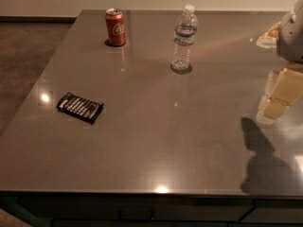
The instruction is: Move water bottle near rxbar chocolate
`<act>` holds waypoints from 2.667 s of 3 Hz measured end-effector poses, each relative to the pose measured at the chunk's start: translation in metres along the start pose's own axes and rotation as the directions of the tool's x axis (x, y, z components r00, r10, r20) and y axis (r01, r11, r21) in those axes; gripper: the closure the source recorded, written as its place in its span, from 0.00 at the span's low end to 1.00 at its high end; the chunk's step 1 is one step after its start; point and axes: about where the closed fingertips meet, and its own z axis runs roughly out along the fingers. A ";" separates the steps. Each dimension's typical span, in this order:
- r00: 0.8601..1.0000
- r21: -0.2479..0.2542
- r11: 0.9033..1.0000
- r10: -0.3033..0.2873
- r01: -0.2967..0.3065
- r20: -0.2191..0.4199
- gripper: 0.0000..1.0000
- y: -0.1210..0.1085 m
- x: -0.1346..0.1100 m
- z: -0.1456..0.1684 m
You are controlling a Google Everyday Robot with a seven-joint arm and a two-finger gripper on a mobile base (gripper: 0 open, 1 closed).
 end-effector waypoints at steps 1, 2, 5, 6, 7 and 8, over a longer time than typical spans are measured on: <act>1.000 0.000 1.000 0.000 0.000 0.000 0.00 0.000 0.000 0.000; 0.999 0.016 0.999 0.038 -0.038 0.018 0.00 -0.011 -0.004 0.004; 0.932 0.175 0.937 0.250 -0.301 0.263 0.00 -0.113 -0.041 0.039; 0.880 0.200 0.893 0.317 -0.402 0.354 0.00 -0.147 -0.051 0.058; 0.834 0.202 0.858 0.360 -0.472 0.417 0.00 -0.175 -0.063 0.074; 0.792 0.167 0.842 0.388 -0.512 0.472 0.00 -0.195 -0.080 0.090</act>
Offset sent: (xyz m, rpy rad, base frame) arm 0.0308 0.0022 -0.0071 0.0598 -0.0156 -0.0846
